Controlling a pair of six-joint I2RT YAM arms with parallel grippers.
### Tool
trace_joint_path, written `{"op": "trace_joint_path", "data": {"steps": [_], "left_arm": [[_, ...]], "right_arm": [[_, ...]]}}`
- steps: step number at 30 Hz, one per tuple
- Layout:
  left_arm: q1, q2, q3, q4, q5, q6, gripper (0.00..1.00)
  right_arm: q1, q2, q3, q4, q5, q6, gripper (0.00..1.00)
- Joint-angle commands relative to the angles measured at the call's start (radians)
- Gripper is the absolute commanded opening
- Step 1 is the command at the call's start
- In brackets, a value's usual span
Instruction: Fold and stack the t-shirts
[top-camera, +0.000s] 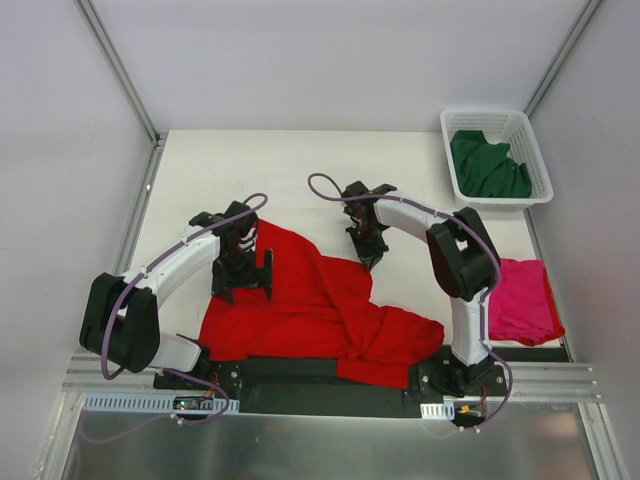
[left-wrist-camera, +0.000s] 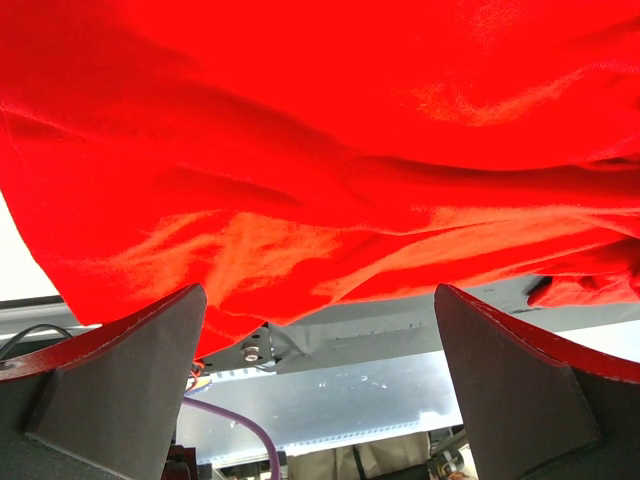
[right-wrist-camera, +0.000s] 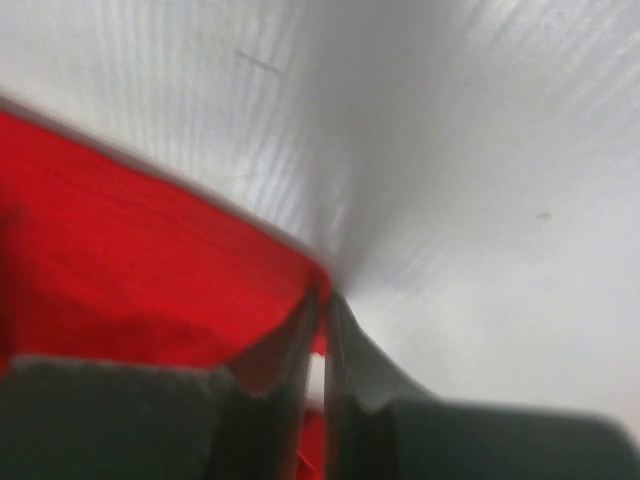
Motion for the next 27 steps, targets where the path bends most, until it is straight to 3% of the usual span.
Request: {"op": "trace_joint_path", "data": {"steps": [1,4,7,13,15,19,20,22,24,27], "left_arm": [[-0.005,0.005,0.038,-0.032,0.010,-0.009,0.99],[-0.005,0.005,0.044,-0.035,0.010,-0.009,0.99],[-0.005,0.003,0.050,-0.037,0.012,-0.012,0.99],[-0.005,0.000,0.050,-0.040,0.015,-0.016,0.99],[-0.005,-0.003,0.048,-0.040,0.016,-0.017,0.99],[-0.005,-0.006,0.047,-0.038,0.021,-0.019,0.99],[-0.005,-0.004,0.045,-0.040,0.022,-0.019,0.99],[-0.005,0.002,0.044,-0.038,0.027,-0.017,0.99],[-0.005,0.016,0.048,-0.037,0.030,-0.016,1.00],[-0.005,0.029,0.064,-0.032,0.041,-0.012,0.99]], "right_arm": [[-0.010,0.004,0.062,-0.044,-0.014,-0.011,0.04],[-0.022,-0.002,0.128,-0.085,0.009,-0.013,0.01],[-0.046,0.014,0.298,-0.162,0.026,-0.026,0.01],[-0.100,0.152,0.815,-0.346,0.063,-0.046,0.01],[-0.114,0.132,0.809,-0.297,0.043,-0.048,0.01],[-0.096,0.003,0.669,-0.187,0.182,-0.112,0.01],[-0.091,-0.034,0.613,-0.098,0.194,-0.129,0.11],[-0.091,-0.080,0.585,-0.071,0.179,-0.137,0.42],[-0.085,-0.055,0.626,-0.166,0.190,-0.137,0.98],[-0.089,-0.077,0.561,-0.240,0.175,-0.100,0.96]]}}
